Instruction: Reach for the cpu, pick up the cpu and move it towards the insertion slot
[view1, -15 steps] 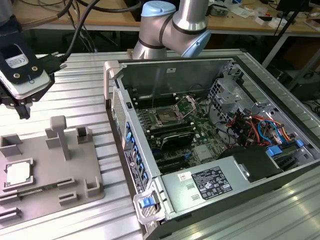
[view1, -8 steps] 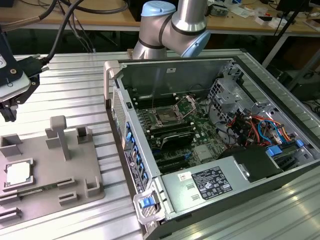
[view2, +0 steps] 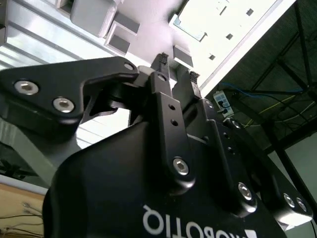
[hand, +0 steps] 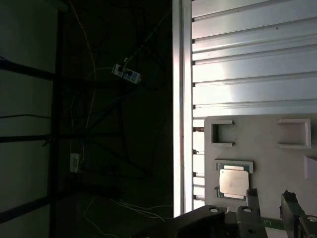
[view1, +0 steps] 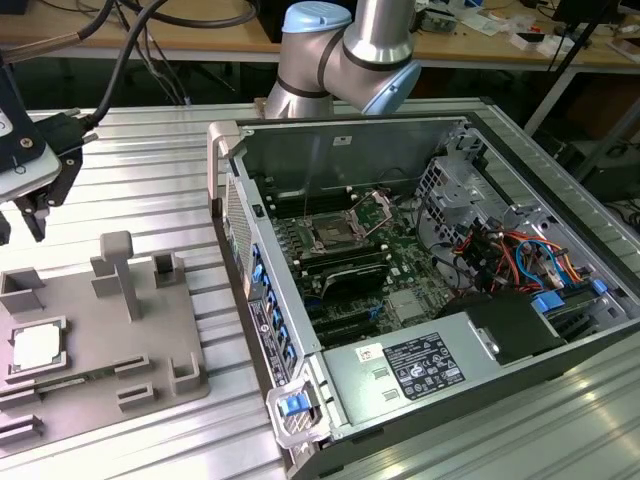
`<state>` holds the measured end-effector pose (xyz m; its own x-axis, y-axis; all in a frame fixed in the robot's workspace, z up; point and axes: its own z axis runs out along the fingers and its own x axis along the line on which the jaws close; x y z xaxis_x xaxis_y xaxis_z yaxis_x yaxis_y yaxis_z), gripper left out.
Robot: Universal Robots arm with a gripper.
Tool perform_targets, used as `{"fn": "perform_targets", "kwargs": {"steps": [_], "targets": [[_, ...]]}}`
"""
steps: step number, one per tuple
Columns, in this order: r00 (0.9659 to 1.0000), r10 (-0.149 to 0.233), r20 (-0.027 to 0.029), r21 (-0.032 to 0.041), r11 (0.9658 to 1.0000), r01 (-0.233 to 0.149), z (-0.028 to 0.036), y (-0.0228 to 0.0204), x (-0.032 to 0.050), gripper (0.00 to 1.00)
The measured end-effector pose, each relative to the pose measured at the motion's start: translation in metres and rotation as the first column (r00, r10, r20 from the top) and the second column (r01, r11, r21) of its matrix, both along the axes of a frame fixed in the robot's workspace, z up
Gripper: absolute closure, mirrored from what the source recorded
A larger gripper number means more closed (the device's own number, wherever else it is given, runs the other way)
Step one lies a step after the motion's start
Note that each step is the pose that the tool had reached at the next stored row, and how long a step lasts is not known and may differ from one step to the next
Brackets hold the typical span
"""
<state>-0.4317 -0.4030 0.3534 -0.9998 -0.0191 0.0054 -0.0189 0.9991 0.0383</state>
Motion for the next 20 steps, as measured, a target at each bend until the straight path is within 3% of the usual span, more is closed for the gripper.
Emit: {"fn": "perform_targets", "kwargs": {"steps": [1, 2, 5, 6, 10, 20], "targets": [[1.0, 0.0, 0.0001, 0.0, 1.0, 0.0, -0.0001, 0.0, 0.0, 0.69], [1.0, 0.0, 0.0, -0.0001, 1.0, 0.0, 0.0, -0.0001, -0.0002, 0.62], [1.0, 0.0, 0.0, 0.0, 1.0, 0.0, -0.0004, 0.0, -0.0024, 0.61], [1.0, 0.0, -0.0001, 0.0, 1.0, 0.0, -0.0006, -0.0001, -0.004, 0.55], [1.0, 0.0, 0.0, 0.0, 1.0, 0.0, -0.0029, -0.0001, -0.015, 0.55], [1.0, 0.0, 0.0, 0.0, 1.0, 0.0, -0.0029, -0.0001, -0.0158, 0.54]]}}
